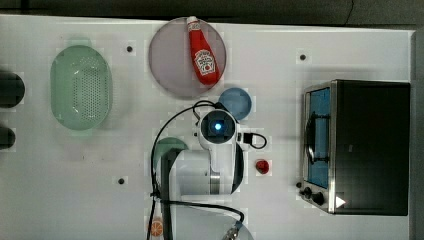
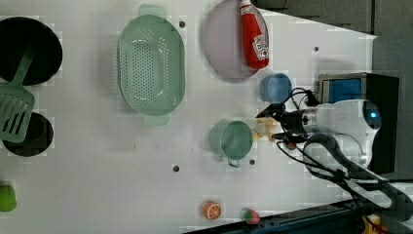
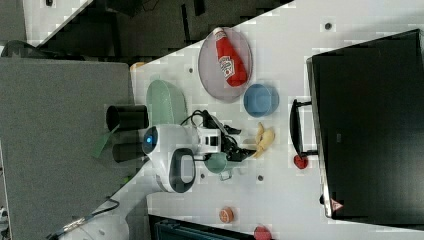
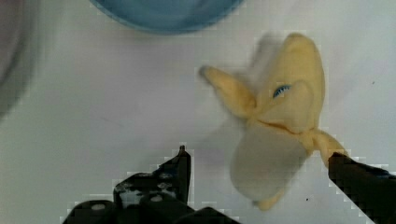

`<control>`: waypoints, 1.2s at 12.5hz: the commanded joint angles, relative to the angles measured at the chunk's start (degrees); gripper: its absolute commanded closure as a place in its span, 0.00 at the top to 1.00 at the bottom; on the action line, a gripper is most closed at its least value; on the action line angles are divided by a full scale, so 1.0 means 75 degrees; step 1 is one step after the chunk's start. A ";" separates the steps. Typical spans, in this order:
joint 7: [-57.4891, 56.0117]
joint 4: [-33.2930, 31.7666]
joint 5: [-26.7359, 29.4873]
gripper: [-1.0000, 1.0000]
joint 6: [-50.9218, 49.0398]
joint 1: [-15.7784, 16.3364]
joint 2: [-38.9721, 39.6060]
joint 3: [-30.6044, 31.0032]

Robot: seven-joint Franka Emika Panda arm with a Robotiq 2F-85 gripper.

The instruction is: Pick banana from table and place on oven.

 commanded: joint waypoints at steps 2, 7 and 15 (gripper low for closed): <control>0.0075 -0.0186 -0.0060 0.71 0.0673 0.0024 0.0043 0.0023; 0.0074 -0.0195 -0.0060 0.21 0.0712 0.0023 0.0160 0.0032; 0.0074 0.0302 -0.0060 0.21 -0.1617 0.0019 -0.2600 0.0097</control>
